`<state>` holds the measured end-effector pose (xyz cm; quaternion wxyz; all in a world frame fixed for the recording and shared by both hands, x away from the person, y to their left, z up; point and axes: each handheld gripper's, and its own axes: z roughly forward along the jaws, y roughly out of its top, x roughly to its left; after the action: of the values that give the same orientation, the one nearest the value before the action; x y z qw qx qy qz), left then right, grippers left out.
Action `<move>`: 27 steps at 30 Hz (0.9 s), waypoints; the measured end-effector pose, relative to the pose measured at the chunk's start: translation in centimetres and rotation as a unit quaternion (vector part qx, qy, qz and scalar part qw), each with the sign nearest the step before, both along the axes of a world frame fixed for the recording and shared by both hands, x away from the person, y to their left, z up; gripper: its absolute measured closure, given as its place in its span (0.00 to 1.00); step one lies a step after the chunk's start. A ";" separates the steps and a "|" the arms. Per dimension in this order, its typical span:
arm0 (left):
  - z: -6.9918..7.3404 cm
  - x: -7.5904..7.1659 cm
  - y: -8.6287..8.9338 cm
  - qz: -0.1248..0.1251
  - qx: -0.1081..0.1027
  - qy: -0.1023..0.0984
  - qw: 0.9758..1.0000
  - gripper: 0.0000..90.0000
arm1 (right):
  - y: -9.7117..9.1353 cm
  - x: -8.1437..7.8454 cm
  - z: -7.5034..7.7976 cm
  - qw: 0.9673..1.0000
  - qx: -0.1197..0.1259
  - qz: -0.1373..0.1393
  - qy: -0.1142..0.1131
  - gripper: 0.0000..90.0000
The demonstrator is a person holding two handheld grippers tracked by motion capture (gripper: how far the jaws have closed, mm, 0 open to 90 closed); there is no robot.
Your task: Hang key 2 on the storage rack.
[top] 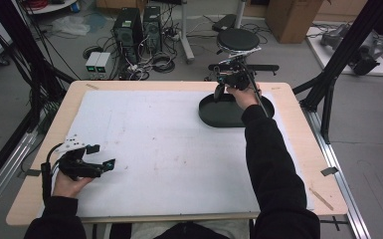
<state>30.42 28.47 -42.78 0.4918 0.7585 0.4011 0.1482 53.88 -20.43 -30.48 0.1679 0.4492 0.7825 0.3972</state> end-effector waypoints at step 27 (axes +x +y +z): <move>0.0 0.0 0.0 -0.001 0.004 0.001 1.000 0.09 | 0.6 -1.1 -0.6 0.998 0.005 0.038 0.058 0.11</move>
<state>30.41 28.43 -42.80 0.4887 0.7609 0.4002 0.1484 52.83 -19.78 -31.05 0.1044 0.4428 0.8052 0.3805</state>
